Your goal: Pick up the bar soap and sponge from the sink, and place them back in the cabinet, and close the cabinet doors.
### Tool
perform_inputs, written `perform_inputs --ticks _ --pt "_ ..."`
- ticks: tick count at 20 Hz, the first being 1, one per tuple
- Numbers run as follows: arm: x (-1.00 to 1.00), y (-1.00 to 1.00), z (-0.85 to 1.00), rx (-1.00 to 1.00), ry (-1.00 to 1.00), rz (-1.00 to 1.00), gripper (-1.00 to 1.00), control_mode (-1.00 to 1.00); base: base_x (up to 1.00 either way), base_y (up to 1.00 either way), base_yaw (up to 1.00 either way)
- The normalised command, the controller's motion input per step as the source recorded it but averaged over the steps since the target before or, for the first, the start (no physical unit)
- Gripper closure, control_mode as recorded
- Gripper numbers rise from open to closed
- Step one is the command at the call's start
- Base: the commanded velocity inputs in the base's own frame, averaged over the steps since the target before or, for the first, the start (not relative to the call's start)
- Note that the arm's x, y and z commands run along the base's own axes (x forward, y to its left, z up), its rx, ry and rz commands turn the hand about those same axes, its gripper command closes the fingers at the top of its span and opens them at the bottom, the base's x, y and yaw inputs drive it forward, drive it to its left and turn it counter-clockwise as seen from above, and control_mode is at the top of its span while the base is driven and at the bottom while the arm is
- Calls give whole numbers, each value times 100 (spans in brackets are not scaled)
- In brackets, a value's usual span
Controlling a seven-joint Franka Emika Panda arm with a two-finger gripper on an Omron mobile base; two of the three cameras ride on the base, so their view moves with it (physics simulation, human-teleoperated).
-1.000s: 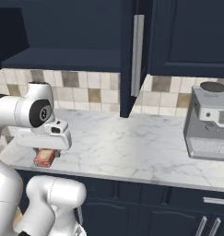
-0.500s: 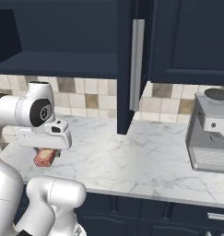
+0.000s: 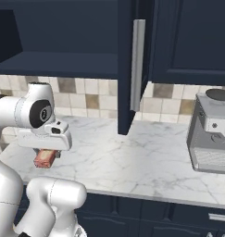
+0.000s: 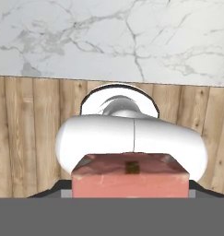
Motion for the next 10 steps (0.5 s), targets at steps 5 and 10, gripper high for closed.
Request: perform_inputs --ticks 5,10 --pt "0 0 0 0 0 0 100 100 0 0 0" --pt "0 0 0 0 0 0 100 -100 0 0 0"
